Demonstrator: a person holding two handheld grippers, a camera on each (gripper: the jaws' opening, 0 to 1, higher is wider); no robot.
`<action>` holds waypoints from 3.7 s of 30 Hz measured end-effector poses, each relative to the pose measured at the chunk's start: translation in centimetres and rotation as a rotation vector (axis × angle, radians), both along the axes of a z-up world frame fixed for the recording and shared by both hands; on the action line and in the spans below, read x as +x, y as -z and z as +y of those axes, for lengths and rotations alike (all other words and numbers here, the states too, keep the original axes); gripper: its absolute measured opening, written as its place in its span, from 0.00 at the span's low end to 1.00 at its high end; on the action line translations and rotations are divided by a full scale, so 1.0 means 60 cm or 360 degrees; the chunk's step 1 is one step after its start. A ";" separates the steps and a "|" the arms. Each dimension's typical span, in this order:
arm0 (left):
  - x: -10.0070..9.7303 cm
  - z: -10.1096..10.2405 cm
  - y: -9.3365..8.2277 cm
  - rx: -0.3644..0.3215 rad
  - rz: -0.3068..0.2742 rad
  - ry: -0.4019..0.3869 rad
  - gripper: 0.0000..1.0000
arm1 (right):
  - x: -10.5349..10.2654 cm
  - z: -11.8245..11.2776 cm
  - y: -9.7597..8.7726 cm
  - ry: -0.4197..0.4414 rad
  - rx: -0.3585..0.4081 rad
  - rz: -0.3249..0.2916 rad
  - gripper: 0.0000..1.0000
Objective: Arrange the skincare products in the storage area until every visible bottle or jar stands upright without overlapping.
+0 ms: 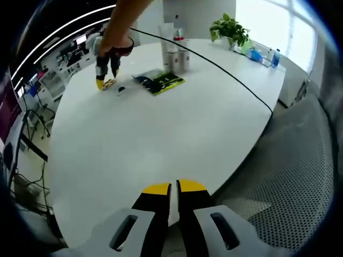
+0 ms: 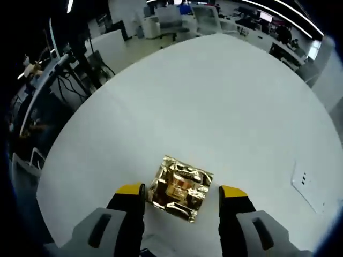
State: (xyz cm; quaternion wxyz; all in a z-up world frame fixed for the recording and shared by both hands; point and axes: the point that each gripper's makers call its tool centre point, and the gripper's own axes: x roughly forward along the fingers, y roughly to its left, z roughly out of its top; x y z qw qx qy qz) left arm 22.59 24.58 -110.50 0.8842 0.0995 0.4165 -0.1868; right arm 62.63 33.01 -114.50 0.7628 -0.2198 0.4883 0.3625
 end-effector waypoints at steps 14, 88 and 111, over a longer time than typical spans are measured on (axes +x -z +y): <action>-0.003 0.000 0.004 -0.0001 0.0013 0.0010 0.00 | -0.007 0.013 -0.005 -0.0236 -0.0021 -0.0048 0.38; 0.039 -0.032 -0.059 -0.0346 -0.0075 -0.0154 0.22 | -0.449 -0.266 -0.195 0.0009 0.0749 -0.0133 0.32; 0.066 -0.155 -0.127 -0.1207 -0.0232 -0.0441 0.22 | -0.554 -0.316 -0.190 0.0416 0.1058 0.0053 0.33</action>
